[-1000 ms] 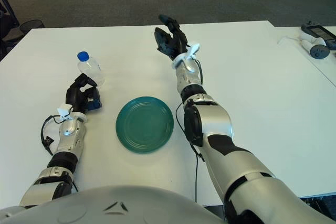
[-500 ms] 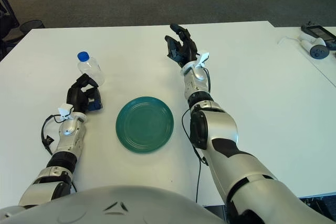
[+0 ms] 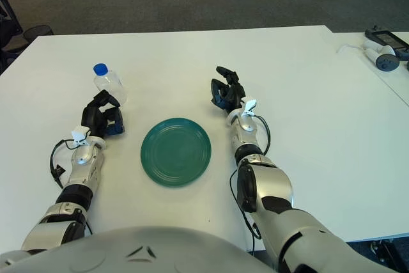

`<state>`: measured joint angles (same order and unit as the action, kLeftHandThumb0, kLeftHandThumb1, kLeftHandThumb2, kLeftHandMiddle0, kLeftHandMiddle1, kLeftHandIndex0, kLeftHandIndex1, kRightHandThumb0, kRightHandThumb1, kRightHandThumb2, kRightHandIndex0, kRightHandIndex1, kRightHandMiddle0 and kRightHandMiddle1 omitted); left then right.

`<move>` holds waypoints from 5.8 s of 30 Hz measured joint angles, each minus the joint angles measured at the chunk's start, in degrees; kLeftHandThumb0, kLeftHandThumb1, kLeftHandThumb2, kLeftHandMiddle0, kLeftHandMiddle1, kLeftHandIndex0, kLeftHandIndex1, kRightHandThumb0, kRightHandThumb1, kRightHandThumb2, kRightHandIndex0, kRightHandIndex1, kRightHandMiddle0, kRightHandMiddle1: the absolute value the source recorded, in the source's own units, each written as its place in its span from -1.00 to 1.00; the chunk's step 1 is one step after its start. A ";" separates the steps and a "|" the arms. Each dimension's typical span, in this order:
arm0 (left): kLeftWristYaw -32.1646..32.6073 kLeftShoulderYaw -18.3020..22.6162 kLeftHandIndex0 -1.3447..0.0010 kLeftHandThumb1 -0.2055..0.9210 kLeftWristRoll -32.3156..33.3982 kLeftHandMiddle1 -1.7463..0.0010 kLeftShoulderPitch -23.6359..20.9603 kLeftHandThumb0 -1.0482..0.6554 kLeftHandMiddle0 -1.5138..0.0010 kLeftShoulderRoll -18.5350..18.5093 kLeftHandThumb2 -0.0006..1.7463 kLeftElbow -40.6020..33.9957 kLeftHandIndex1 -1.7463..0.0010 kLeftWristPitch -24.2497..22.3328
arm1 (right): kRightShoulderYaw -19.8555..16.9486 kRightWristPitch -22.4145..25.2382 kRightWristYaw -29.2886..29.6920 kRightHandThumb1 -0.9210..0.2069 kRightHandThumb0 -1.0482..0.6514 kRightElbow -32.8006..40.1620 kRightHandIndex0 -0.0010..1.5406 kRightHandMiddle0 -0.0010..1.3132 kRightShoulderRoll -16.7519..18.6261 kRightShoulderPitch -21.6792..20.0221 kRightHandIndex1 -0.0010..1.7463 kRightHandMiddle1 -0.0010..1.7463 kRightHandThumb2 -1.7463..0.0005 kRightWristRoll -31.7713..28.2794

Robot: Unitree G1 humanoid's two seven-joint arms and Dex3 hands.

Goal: Put the bottle into the plate.

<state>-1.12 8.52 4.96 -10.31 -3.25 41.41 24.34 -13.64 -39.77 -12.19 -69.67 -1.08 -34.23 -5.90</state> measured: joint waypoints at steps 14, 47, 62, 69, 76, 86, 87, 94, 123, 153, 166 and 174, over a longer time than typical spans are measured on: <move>0.30 -0.71 -0.22 -0.51 -1.28 -1.00 0.12 -0.46 -0.77 -0.10 0.86 -0.15 -1.00 -0.68 | 6.45 -6.99 5.08 -0.08 -0.13 2.86 -0.68 -0.92 -0.26 6.49 0.19 0.52 -0.18 7.06; 27.58 -24.56 0.15 0.01 -30.31 -1.00 11.30 -0.31 -0.48 3.73 0.42 -19.76 -1.00 10.52 | 8.26 -2.29 10.02 -0.41 0.23 2.12 -0.36 -0.48 -1.20 5.94 0.91 0.73 -0.03 7.62; 26.47 -30.24 0.07 -0.12 -33.87 -1.00 11.45 -0.33 -0.59 0.40 0.54 -21.22 -1.00 17.46 | 8.32 0.15 11.25 -0.44 0.23 1.73 -0.38 -0.49 -0.71 4.85 0.92 0.73 0.00 7.71; 27.24 -30.06 0.06 -0.13 -33.92 -1.00 11.63 -0.33 -0.60 0.37 0.54 -21.48 -1.00 18.15 | 8.32 0.15 11.49 -0.47 0.23 1.71 -0.40 -0.52 -0.69 4.68 0.93 0.74 0.01 7.71; 29.95 -29.60 0.08 -0.10 -35.17 -1.00 12.11 -0.33 -0.62 0.34 0.52 -22.05 -1.00 17.88 | 8.39 0.16 11.59 -0.48 0.23 1.71 -0.40 -0.52 -0.68 4.61 0.93 0.75 0.02 7.72; 37.52 -27.86 0.12 -0.04 -38.87 -1.00 13.20 -0.31 -0.62 0.26 0.47 -22.82 -1.00 15.47 | 8.58 0.44 11.87 -0.43 0.23 1.33 -0.36 -0.50 -0.67 4.46 0.90 0.74 -0.01 7.74; 38.42 -27.63 0.12 -0.04 -39.19 -1.00 13.24 -0.31 -0.62 0.26 0.47 -22.81 -1.00 15.16 | 8.58 0.45 11.98 -0.43 0.23 1.29 -0.35 -0.50 -0.67 4.45 0.90 0.74 -0.01 7.75; 42.79 -25.69 0.13 -0.02 -38.77 -1.00 13.26 -0.31 -0.65 0.35 0.46 -22.54 -1.00 14.78 | 8.57 0.46 12.25 -0.41 0.23 1.16 -0.35 -0.49 -0.65 4.40 0.89 0.74 -0.02 7.74; 75.75 -2.99 0.99 1.00 -32.94 -1.00 19.77 -0.70 1.00 10.05 -0.42 -29.89 -1.00 -10.30 | 7.09 0.92 10.92 -0.36 0.23 0.65 -0.32 -0.44 -0.06 4.15 0.89 0.73 -0.06 7.50; 74.34 1.27 1.00 1.00 -27.60 0.50 17.66 -0.99 1.00 8.39 -0.76 -28.08 0.37 -13.16 | 7.23 1.57 10.89 -0.41 0.23 0.66 -0.38 -0.50 -0.04 3.79 0.94 0.76 -0.05 7.67; 56.58 -2.48 1.00 0.95 -25.97 0.99 17.62 -1.00 1.00 3.28 -0.92 -25.77 0.99 -6.94 | 7.14 2.02 10.87 -0.36 0.23 0.66 -0.36 -0.47 0.17 3.55 0.94 0.75 -0.09 7.66; 53.51 -2.51 1.00 0.92 -25.66 1.00 15.98 -1.00 1.00 1.09 -0.94 -23.02 1.00 -4.36 | 7.00 2.04 10.72 -0.36 0.23 0.65 -0.36 -0.47 0.17 3.55 0.93 0.76 -0.09 7.66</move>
<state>52.39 6.01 -20.71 5.67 -2.16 18.39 19.97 -6.64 -37.73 -1.47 -69.02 -0.91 -30.68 1.76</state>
